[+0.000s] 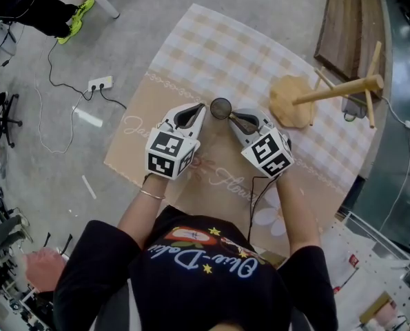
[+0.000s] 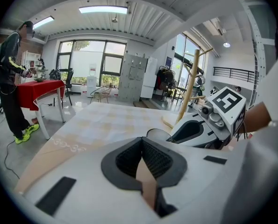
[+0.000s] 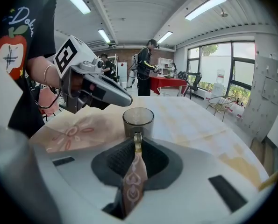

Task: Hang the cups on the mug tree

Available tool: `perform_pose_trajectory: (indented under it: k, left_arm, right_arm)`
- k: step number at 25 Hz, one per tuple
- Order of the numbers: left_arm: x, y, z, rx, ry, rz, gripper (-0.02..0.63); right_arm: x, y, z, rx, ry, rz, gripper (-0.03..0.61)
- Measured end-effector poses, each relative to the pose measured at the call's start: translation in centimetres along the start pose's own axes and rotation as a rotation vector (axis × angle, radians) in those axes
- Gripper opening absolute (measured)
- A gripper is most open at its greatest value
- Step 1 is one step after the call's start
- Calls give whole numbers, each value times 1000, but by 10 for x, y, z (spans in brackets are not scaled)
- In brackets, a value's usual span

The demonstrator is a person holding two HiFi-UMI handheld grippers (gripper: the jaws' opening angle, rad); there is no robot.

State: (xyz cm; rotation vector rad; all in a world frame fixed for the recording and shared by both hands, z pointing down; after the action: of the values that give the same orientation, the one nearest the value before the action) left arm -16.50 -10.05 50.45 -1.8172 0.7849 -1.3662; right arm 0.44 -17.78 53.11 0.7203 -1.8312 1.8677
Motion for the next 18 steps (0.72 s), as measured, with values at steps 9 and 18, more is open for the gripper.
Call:
perform_pose_trajectory:
  k: [9, 18]
  left_arm:
    - [0, -8, 4, -7, -6, -15, 8]
    - [-1, -11, 7, 5, -10, -21, 9]
  right_arm:
    - [-5, -2, -1, 47, -3, 17, 49]
    - [-14, -5, 0, 87, -36, 41, 49]
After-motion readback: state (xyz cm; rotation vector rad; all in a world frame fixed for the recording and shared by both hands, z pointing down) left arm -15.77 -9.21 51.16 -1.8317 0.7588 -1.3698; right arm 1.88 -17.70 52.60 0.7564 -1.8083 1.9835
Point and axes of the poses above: the fingertips, and each gripper's own axes: x forward along the fingers, z to its right, y out of its top, the point moved 10 cm from there along -x, backward along the fingers, and after that the axes turned 1 degree about y, right-handed, at the moved point
